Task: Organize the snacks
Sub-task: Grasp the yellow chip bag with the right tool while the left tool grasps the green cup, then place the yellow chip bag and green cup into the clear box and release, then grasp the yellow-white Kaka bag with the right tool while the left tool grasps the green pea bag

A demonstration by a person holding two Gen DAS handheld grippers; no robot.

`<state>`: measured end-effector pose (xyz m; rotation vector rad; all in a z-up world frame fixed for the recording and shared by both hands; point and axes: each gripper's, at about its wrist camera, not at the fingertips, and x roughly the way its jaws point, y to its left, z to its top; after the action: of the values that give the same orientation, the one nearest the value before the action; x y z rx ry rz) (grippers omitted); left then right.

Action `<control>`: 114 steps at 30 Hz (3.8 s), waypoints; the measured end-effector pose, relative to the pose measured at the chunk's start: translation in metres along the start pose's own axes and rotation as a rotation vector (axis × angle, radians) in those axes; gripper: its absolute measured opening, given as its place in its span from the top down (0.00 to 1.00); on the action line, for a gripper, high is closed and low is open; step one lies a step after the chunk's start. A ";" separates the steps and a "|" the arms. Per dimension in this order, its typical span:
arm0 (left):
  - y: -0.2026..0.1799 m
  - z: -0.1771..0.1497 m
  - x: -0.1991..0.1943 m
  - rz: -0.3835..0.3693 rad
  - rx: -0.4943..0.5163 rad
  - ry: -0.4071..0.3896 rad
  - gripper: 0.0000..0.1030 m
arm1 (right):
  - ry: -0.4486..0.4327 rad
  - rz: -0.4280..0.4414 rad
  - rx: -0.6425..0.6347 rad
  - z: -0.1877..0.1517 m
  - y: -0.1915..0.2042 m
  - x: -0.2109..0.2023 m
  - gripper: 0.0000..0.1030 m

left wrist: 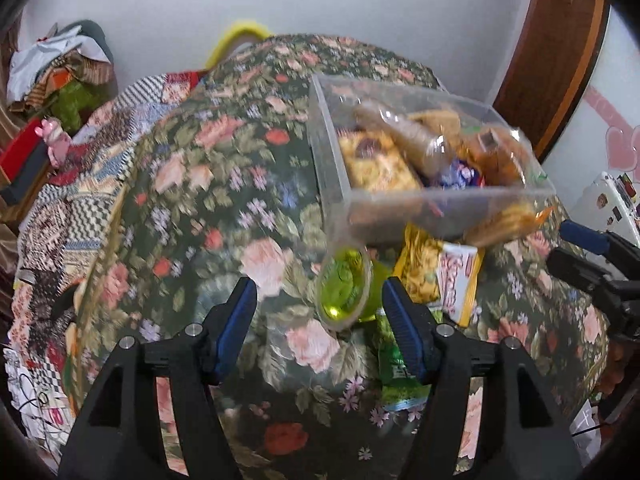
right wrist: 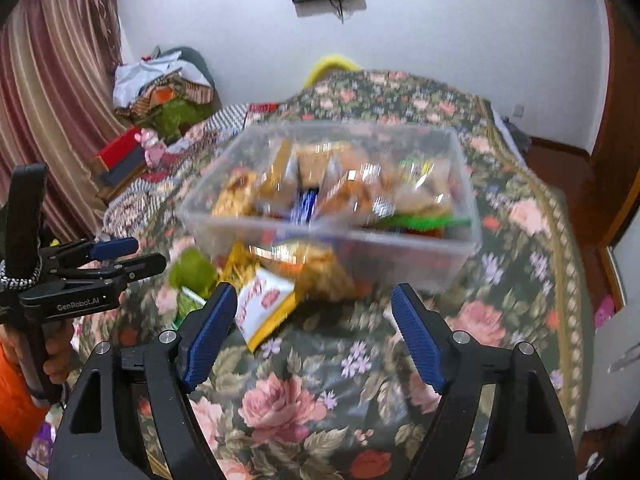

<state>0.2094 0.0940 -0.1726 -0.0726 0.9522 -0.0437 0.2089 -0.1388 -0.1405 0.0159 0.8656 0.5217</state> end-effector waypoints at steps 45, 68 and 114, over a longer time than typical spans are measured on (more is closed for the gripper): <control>-0.022 0.018 -0.048 -0.058 0.012 -0.163 0.59 | -0.162 0.098 0.055 0.017 0.012 -0.042 0.67; -0.031 0.106 -0.009 -0.071 -0.008 -0.224 0.59 | -0.256 0.000 0.071 0.085 -0.024 -0.015 0.67; -0.041 0.009 -0.001 -0.052 0.009 0.017 0.32 | -0.089 0.011 -0.019 0.013 -0.005 -0.026 0.37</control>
<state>0.2163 0.0540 -0.1635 -0.0888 0.9675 -0.0965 0.2070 -0.1527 -0.1141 0.0265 0.7743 0.5354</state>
